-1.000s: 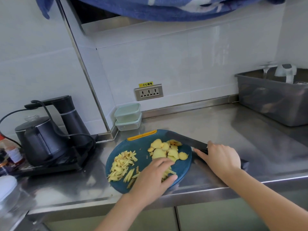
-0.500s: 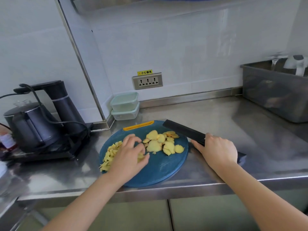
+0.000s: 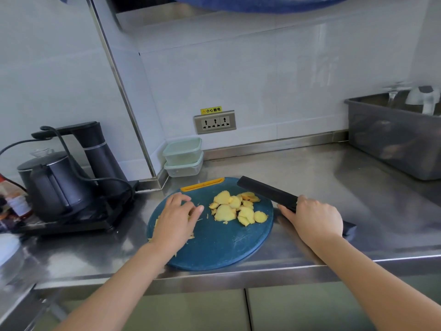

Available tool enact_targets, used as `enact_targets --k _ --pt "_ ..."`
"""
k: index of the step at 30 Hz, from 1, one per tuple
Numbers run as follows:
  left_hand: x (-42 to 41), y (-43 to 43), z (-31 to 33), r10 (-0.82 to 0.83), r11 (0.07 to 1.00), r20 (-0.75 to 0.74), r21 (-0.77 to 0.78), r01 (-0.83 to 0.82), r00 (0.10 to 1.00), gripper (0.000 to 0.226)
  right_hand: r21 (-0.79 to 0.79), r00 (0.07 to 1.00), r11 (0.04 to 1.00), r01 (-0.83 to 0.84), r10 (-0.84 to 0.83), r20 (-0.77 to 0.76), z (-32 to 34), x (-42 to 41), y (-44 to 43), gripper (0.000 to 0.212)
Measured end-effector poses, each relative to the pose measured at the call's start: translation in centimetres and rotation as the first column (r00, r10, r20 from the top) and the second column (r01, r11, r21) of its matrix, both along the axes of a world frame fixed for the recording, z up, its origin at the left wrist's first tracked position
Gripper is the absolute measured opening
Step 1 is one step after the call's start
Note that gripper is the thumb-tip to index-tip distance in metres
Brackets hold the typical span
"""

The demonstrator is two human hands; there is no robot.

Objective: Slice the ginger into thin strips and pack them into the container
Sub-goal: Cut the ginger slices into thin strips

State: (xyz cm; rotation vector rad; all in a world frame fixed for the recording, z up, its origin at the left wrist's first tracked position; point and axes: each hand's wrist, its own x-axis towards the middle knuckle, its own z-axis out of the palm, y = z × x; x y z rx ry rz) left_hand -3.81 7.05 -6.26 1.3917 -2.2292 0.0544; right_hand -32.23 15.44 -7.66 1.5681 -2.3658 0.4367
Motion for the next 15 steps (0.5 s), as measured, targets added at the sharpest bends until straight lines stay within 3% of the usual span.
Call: enact_targets --k 5,11,15 --pt "-2.7 -0.3 2.4 -0.139 0.99 -0.118 0.017 0.142 0.983 0.027 -0.016 1.0 1.0 -0.005 0.005 -0.003 -0.1 -0.1 -0.1 0.051" --pt "-5.6 -3.2 4.1 -0.2 0.927 0.012 0.327 0.186 0.98 0.046 -0.031 1.0 0.999 -0.018 0.018 0.011 -0.2 -0.3 -0.2 0.052" --pt "-6.3 -4.4 4.1 -0.18 0.872 0.001 0.464 0.158 0.984 0.035 -0.042 0.999 0.999 -0.032 0.033 0.013 -0.3 -0.3 -0.2 0.052"
